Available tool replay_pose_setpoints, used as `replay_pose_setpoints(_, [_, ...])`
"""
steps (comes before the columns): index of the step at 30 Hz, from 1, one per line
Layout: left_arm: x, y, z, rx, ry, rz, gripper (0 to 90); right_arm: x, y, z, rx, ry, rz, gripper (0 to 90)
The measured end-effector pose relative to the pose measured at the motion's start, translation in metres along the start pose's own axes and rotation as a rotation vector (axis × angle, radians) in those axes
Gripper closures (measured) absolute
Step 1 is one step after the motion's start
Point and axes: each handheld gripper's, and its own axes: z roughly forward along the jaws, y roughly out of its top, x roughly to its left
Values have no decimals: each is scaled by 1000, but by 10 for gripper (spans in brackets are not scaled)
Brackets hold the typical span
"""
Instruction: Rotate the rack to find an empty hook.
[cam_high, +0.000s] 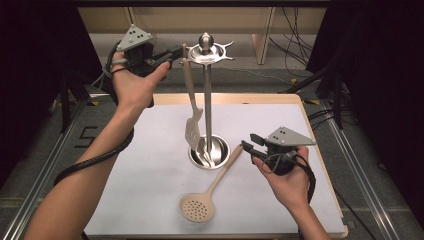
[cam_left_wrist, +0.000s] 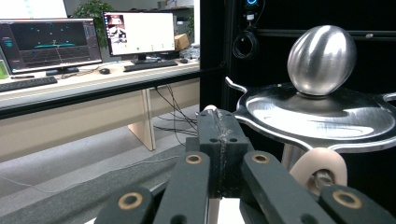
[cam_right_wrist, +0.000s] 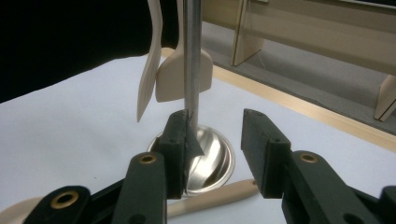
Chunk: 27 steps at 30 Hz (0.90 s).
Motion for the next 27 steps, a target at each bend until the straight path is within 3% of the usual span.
replay_pose_setpoints(6, [3, -4, -2, -20, -18, -15, 893, -2, -1, 1, -15, -5, -5, 629])
replay_pose_setpoints(12, [4, -13, -20, -66, -39, -42, 845, -4, -2, 1, -22, -34, 5, 624])
replay_pose_setpoints(13, [4, -16, -24, -67, -39, -41, 834, -5, -3, 0, 8, -20, -2, 623])
replay_pose_setpoints(14, [5, -20, -27, -69, -40, -23, 822, -4, -4, 0, 19, -21, 30, 624])
replay_pose_setpoints(22, [11, -59, -63, -52, -31, -22, 663, -10, -8, 4, 37, -41, 45, 622])
replay_pose_setpoints(24, [12, -70, -69, -42, -28, -24, 625, -9, -9, 5, 48, -45, 70, 621])
replay_pose_setpoints(27, [13, -82, -76, -27, -17, -25, 574, -11, -9, 7, 47, -46, 39, 622])
